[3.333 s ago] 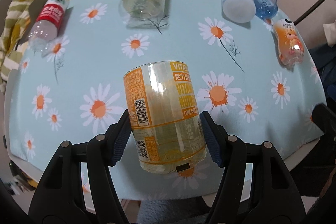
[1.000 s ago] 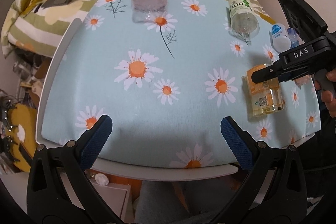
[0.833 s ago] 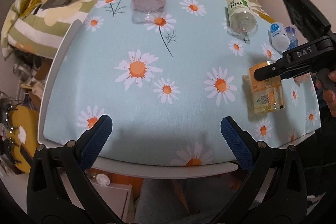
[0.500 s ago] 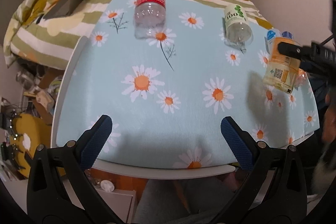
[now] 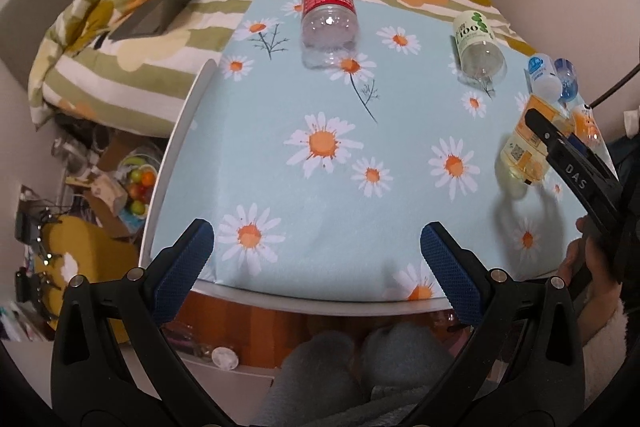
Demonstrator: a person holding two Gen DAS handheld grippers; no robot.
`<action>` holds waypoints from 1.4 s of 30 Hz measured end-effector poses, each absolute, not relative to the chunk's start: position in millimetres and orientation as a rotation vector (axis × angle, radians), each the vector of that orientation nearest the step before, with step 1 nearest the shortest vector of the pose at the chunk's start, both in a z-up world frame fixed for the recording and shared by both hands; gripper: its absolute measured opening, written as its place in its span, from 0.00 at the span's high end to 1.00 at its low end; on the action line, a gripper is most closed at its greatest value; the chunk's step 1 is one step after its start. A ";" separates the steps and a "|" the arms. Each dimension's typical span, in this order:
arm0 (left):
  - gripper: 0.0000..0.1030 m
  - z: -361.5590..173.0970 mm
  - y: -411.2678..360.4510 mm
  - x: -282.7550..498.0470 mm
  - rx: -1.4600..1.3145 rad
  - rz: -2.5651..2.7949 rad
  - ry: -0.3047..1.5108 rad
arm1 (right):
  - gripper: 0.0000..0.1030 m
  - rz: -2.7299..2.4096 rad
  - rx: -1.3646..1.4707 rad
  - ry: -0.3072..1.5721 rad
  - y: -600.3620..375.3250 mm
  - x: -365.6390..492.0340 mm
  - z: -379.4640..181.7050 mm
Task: Flip cup upright
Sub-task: 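Rotate the cup rim-up with the right tool and set it on the table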
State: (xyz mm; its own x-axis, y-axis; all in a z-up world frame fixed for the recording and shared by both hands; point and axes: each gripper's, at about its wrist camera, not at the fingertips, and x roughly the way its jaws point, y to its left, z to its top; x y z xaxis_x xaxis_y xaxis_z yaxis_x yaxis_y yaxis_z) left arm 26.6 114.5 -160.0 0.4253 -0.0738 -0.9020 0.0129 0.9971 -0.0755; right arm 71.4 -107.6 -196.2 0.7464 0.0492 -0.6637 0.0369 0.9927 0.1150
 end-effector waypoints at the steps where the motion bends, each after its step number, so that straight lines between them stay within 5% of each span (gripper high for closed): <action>1: 0.00 -161.1 114.6 25.7 -0.055 -0.057 1.130 | 0.49 0.005 0.121 0.724 -105.9 69.0 -199.4; 36: 0.00 -160.3 100.4 9.6 -0.007 -0.101 1.128 | 0.46 -0.006 0.056 0.734 -92.3 32.6 -207.0; 37: 0.00 -159.8 99.6 9.0 -0.006 -0.101 1.126 | 0.43 -0.007 0.061 0.734 -93.0 32.3 -207.0; 40: 0.00 -158.2 98.1 7.8 -0.003 -0.096 1.121 | 0.10 0.000 0.084 0.740 -96.2 32.6 -208.2; 42: 0.00 -157.0 97.0 6.5 -0.004 -0.092 1.112 | 0.05 0.014 0.101 0.739 -98.8 32.2 -207.5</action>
